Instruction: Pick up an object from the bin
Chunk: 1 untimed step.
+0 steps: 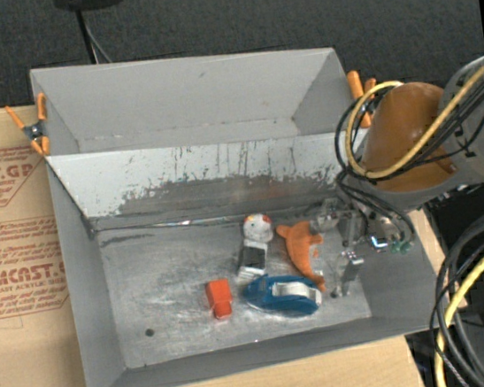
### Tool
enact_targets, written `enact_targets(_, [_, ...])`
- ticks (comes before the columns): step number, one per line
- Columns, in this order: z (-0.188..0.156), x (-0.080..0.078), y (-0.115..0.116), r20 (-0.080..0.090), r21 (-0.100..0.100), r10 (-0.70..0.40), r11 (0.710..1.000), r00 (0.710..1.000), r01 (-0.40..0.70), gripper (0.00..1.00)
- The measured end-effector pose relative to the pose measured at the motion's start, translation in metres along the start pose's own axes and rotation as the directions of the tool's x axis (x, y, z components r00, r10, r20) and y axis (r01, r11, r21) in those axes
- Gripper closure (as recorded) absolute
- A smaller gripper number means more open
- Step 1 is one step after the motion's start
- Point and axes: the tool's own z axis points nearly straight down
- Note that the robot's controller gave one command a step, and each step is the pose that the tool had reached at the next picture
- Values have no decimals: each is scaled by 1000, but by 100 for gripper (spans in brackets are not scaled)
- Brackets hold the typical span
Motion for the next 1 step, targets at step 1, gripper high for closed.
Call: enact_targets(1, [-4, -2, 0, 7, 1, -1, 1000, 1000, 1, 0])
